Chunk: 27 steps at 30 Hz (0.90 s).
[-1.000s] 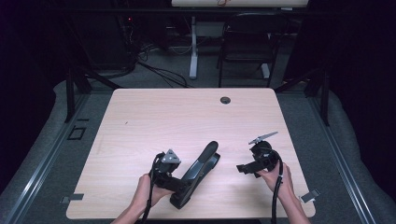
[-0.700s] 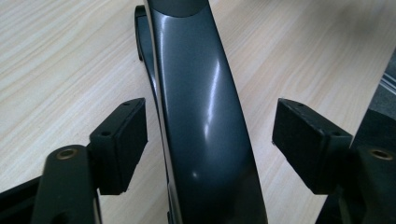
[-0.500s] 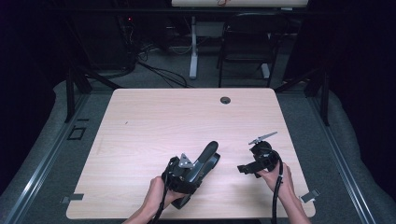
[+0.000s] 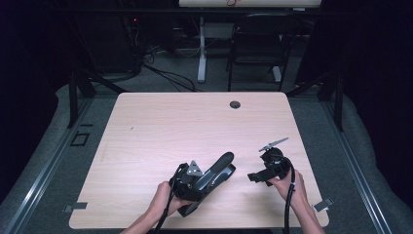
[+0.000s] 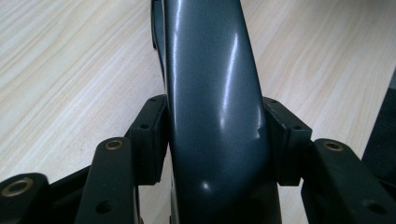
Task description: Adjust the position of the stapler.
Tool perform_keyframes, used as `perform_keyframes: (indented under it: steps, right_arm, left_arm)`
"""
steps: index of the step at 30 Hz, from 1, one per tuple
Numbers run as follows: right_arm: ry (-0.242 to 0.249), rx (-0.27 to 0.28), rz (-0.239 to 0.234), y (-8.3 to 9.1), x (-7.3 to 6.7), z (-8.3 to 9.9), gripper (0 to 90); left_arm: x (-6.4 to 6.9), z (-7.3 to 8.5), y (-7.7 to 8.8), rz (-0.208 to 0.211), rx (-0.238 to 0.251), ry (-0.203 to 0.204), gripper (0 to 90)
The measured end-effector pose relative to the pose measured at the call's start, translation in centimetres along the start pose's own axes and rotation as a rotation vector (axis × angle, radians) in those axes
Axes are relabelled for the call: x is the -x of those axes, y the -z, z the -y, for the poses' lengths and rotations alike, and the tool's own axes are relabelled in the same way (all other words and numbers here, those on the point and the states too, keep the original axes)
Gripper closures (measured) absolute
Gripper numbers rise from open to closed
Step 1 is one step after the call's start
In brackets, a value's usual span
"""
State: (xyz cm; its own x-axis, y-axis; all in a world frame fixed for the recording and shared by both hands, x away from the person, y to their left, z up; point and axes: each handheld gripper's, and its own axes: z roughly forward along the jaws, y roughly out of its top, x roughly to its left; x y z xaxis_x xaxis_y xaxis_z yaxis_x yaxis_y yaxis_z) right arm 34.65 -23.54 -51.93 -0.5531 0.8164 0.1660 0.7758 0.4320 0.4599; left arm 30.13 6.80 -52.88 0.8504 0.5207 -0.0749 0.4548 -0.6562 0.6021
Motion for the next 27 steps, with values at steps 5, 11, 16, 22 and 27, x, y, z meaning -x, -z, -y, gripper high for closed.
perform_keyframes:
  steps: [5, 11, 16, 22, 27]
  right_arm:
    - [0.01, -0.016, 0.005, 0.0, 0.1, 0.0, 13.0]
    - [0.012, -0.021, 0.007, -0.1, 0.0, 0.0, 13.7]
    - [0.011, -0.018, 0.004, -0.2, 0.0, 0.0, 13.8]
    - [0.014, -0.022, 0.005, -0.1, 0.0, 0.0, 13.8]
    - [0.029, 0.001, 0.004, 0.0, -0.3, -0.1, 13.8]
  left_arm:
    - [-0.3, -0.1, 0.0, 0.026, -0.003, -0.032, 48.1]
    - [-0.9, -0.1, -0.1, 0.066, 0.004, -0.067, 48.2]
    - [-1.4, -0.2, -0.1, 0.081, -0.005, -0.103, 48.5]
    - [-2.3, -0.3, -0.2, 0.118, 0.001, -0.124, 48.6]
    - [-2.7, -0.4, -0.3, 0.138, 0.005, -0.142, 48.7]
